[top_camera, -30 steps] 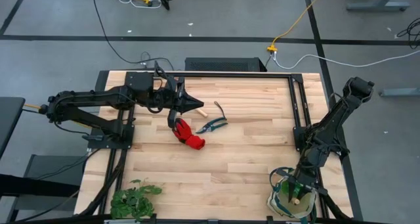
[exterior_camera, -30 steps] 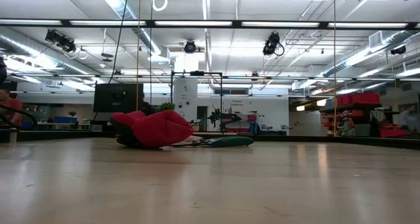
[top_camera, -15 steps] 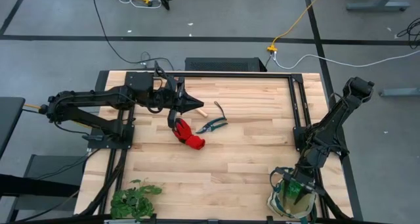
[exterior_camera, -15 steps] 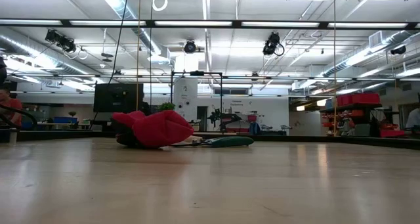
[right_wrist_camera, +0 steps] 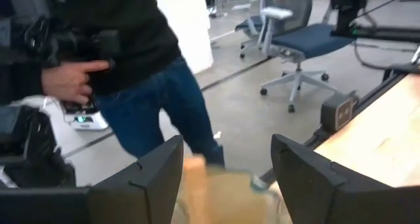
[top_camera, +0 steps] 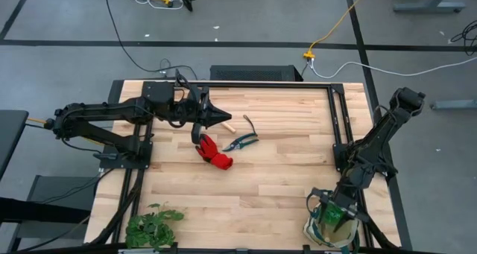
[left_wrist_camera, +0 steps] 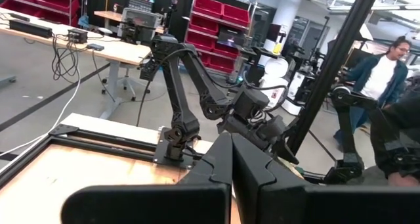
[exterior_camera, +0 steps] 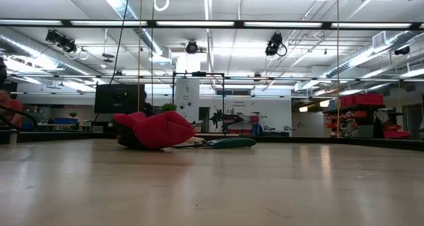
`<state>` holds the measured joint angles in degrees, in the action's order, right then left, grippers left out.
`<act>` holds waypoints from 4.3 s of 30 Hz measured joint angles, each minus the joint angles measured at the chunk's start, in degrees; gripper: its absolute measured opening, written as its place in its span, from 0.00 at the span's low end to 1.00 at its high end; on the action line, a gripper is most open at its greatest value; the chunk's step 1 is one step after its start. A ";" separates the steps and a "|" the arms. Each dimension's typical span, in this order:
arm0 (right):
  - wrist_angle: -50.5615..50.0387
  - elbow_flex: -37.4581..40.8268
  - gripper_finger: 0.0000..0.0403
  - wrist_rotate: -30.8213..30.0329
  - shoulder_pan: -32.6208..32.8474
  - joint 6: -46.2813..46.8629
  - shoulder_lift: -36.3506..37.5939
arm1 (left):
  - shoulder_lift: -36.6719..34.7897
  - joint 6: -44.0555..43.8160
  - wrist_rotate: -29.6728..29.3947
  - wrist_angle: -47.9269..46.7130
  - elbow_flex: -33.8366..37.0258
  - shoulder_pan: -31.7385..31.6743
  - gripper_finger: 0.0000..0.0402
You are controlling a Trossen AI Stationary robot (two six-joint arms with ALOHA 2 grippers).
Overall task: Pick & Place Garden tools in Gardening bag
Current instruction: Put the shear scissors into the gardening bag
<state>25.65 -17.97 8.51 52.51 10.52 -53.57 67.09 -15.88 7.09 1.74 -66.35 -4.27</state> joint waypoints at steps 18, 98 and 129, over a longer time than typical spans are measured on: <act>-17.12 -11.65 0.57 0.06 -7.38 -0.25 3.84 | 0.00 0.13 0.00 0.02 0.00 0.01 0.01; -19.04 -14.54 0.57 1.18 -56.71 -1.96 3.91 | 0.00 3.54 0.68 -0.11 -0.02 0.02 0.01; -28.94 -29.21 0.57 -5.11 -56.98 -1.52 -0.69 | 0.00 2.70 -7.87 -13.05 -0.02 -0.06 0.09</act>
<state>-3.29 -47.18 3.40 -4.47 8.99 -54.26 67.09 -13.18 -0.78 -11.31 -66.37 -4.33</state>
